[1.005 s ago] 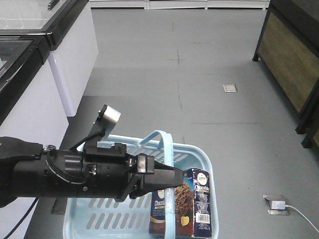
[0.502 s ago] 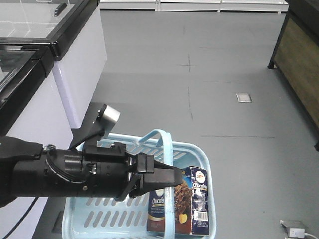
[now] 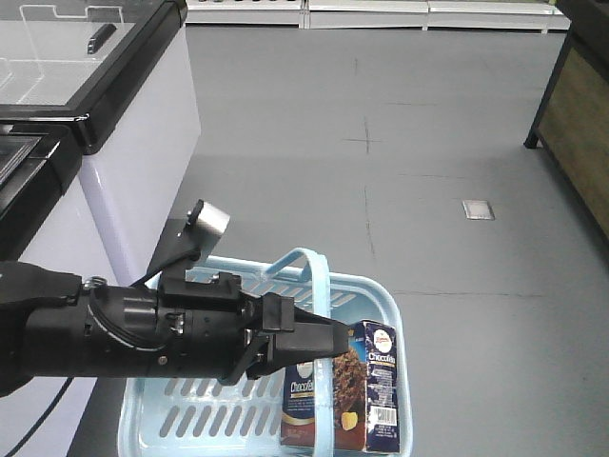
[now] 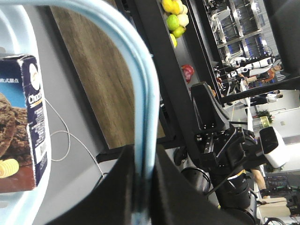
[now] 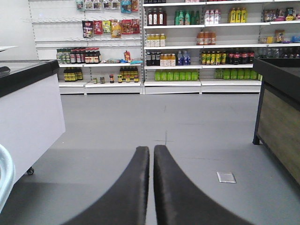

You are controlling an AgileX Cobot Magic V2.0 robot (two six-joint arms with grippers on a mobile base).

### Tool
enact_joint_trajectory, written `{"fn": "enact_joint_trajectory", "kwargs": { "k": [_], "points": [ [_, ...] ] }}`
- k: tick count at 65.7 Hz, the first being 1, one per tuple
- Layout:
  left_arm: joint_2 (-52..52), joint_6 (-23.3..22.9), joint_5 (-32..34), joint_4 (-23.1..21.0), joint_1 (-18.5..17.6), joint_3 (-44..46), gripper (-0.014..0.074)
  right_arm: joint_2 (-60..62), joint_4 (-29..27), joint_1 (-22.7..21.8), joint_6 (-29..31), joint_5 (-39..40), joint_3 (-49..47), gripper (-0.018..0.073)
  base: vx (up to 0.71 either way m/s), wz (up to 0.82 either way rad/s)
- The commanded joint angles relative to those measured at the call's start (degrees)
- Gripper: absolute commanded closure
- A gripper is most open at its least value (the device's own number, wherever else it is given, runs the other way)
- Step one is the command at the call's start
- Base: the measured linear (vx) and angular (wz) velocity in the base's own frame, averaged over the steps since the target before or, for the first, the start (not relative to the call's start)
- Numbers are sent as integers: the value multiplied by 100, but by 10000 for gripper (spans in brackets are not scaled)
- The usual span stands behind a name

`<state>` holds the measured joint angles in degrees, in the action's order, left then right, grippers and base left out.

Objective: Left arm holds basket, right arm returns cookies
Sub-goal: 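Drive forward toward the drink shelves holding the basket in left gripper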

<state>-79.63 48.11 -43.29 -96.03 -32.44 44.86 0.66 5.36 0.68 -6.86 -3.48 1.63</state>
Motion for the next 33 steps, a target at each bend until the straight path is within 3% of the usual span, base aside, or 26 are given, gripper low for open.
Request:
{"fn": "enact_joint_trajectory", "kwargs": {
  "k": [1,33],
  "points": [
    [234,54,-253,-577,4,220,599,68,52,-9,42,394,99,570,31,-3],
    [234,54,-253,-577,4,220,599,68,52,-9,42,394,99,570,35,-7]
  ]
}}
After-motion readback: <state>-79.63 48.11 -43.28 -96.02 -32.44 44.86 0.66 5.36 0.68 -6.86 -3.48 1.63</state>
